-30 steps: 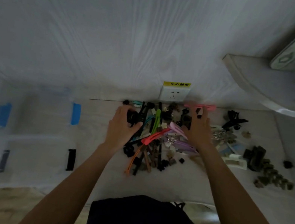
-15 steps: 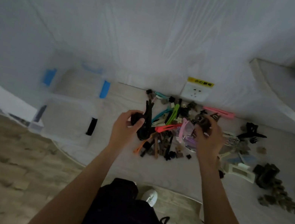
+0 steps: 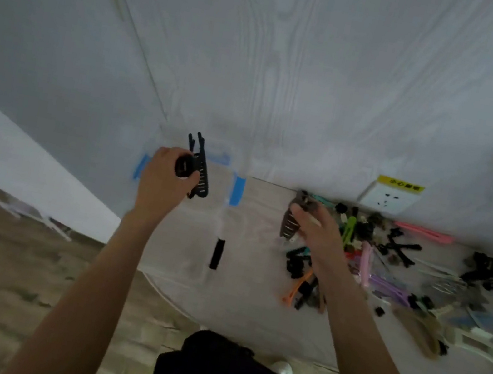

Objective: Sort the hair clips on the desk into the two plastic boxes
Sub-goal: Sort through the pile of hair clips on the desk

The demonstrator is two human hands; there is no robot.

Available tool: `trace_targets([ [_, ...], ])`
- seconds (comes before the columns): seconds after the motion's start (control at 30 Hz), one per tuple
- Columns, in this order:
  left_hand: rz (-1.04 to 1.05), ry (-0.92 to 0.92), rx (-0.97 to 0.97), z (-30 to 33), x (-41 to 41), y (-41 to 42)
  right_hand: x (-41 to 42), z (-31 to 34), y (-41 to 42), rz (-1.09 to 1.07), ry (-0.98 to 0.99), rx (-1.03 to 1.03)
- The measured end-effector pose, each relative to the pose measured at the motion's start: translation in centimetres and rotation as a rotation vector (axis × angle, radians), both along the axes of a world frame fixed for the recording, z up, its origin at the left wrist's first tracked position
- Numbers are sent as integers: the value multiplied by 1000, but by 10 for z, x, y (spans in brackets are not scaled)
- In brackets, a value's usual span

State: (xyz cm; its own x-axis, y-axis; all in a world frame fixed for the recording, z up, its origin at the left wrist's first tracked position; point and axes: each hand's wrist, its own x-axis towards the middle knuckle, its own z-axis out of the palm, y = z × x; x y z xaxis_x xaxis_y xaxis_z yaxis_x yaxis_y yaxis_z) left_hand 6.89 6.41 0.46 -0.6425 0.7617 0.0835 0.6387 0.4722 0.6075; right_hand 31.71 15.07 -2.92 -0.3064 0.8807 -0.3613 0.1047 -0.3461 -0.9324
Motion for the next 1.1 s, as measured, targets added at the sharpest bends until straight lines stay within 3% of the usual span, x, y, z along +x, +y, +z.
trace_targets([
  [0.1,-142,83,-246,-14,-27,27,-43,6,7,22,-166,187],
  [0.2,-321,71,-466,-35,-38,47,-78,10,14,35,-208,223],
  [0.37,-516,7,-615,-65,-45,43,-118,16,11,174,-232,300],
  [0.43,-449,-112,-515,-67,-52,38,-131,10,9,240,-328,413],
  [0.53,-247,-317,-217,-62,-63,24,-147,3,9,407,-594,669],
  [0.63,-224,-296,-94,-59,-71,7,-164,-2,13,530,-886,964],
  [0.77,-267,-249,-90,-67,-71,7,-179,-7,16,626,-1061,1023],
  [0.9,-250,-205,-62,-71,-64,15,-179,-11,14,648,-1052,1079],
  [1.03,-188,-186,163,-57,-42,19,-141,-2,4,377,-811,1015],
  [1.1,-289,-164,296,-47,-22,22,-101,-1,-8,215,-774,958],
])
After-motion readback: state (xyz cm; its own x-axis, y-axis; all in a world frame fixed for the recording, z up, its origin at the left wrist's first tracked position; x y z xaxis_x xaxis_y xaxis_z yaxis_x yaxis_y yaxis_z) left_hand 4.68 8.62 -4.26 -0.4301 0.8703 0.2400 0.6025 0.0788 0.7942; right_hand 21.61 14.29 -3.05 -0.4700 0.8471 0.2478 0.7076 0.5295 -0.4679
